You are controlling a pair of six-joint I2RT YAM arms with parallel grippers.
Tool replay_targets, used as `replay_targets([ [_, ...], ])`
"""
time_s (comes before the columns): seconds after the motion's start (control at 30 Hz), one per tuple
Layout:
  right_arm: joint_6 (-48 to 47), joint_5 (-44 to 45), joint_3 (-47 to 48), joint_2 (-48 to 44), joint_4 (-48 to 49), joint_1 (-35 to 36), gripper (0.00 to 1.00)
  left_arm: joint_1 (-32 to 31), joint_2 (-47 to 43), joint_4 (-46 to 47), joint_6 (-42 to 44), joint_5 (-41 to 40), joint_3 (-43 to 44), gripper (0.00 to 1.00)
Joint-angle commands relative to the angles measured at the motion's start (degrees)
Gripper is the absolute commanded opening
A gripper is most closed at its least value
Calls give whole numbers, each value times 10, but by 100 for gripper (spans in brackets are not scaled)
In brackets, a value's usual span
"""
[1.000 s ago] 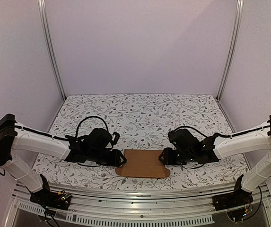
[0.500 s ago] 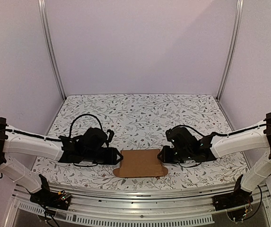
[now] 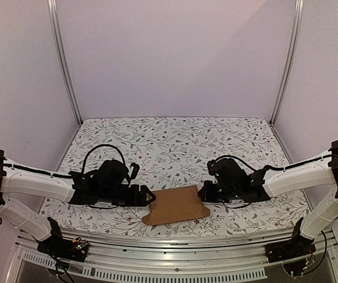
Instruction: Fold the paper box
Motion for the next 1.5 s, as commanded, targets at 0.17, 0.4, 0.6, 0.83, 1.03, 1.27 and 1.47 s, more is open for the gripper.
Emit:
replay_targets([
  [0.17,3,19,-40,7,-32,-5,0,20,28,118,-34,90,-49,86],
  [0.4,10,32,-61,-4,-36,-6,0,28,52,181,-64,120,-71,86],
  [0.6,10,35,-71,-12,-36,-6,0,34,76,235,-86,139,-74,86],
  [0.83,11,39,-82,-19,-36,-6,0,41,116,328,-131,169,-90,85],
  [1.03,11,43,-87,-27,-37,-6,0,51,139,385,-158,186,-99,81],
  [1.27,7,43,-86,-27,-37,-6,0,58,156,419,-174,205,-94,73],
  [1.47,5,43,-87,-28,-36,-6,0,65,168,458,-192,219,-97,66],
])
